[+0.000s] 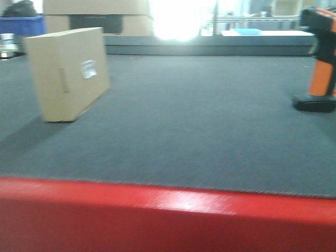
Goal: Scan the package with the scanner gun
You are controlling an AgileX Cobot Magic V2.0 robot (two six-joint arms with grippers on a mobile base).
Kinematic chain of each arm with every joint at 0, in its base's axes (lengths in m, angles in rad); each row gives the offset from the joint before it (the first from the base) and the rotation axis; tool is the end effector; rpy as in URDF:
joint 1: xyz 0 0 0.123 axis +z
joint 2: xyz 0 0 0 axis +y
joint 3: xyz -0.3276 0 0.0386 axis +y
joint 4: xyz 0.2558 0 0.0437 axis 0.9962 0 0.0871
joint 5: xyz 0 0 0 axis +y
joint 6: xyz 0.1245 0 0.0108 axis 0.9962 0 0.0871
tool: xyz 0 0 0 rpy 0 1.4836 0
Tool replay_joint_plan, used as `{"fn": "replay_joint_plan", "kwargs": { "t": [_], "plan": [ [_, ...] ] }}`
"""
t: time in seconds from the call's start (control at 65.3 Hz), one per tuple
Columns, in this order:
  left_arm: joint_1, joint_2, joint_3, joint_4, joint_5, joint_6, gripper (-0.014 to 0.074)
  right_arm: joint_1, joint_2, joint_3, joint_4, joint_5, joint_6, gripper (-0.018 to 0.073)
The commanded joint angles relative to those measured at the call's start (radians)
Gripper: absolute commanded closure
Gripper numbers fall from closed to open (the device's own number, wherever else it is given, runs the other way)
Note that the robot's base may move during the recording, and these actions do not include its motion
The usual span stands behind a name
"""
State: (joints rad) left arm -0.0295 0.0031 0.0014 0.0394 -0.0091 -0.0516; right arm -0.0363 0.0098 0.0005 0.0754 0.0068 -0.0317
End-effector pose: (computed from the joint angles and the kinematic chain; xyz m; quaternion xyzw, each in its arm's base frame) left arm 0.0529 -0.0016 0.2165 0.0060 0.6739 -0.0155 0.7386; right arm 0.0537 -0.0019 0.2145 0.0271 0.6813 0.0029 0.7315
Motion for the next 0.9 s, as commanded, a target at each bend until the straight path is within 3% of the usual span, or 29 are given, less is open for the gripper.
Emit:
{"fn": "replay_joint_plan", "kwargs": {
  "t": [0.0,0.888],
  "plan": [
    [-0.004,-0.003,-0.001,-0.005,-0.018,0.004,0.0707,-0.002,-0.004,0.0,0.001,-0.022,0.0,0.0721],
    [-0.004,-0.003,-0.001,-0.005,-0.018,0.004,0.0707,-0.002,-0.004,0.0,0.001,-0.022,0.0,0.0721]
  ]
}}
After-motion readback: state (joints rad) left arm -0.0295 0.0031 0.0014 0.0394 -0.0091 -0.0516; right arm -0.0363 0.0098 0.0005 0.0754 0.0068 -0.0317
